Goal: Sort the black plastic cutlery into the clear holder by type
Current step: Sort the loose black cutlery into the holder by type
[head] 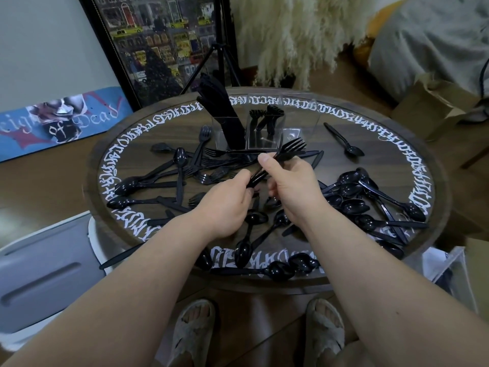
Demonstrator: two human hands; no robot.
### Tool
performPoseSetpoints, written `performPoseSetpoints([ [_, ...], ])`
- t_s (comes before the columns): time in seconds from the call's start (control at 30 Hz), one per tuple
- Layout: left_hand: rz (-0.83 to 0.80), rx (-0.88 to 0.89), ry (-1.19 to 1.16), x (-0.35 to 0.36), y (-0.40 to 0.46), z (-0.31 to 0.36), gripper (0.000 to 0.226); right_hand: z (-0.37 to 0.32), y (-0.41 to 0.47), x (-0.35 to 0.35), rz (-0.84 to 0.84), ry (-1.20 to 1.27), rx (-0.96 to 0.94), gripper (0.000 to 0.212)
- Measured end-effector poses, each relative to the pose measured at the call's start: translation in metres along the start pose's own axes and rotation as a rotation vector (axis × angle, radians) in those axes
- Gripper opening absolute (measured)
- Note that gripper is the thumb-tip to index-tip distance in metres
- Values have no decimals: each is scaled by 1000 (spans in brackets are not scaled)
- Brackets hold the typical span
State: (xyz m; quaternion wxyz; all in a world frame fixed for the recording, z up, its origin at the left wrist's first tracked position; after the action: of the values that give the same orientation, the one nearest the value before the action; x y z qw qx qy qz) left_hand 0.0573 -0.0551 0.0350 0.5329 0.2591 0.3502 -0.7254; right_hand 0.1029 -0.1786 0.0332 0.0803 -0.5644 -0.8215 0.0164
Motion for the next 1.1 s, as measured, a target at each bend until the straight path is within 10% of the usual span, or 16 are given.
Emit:
performPoseSetpoints([
  [1.1,80,39,190,-5,-2,-7,26,-6,0,-3,49,194,67,19],
])
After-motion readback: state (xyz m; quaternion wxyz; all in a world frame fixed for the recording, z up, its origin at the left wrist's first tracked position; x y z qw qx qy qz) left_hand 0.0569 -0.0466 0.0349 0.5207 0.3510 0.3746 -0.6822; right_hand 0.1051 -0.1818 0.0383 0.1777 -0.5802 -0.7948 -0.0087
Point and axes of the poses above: each hand's wrist, its own y-axis towards the middle knuckle, its own x-axis out of the palm, z = x × y, the point moved 2 cm from there along y, towards the middle knuckle, and after that the axes turned 10 degrees about -z, right-handed, at the moved point
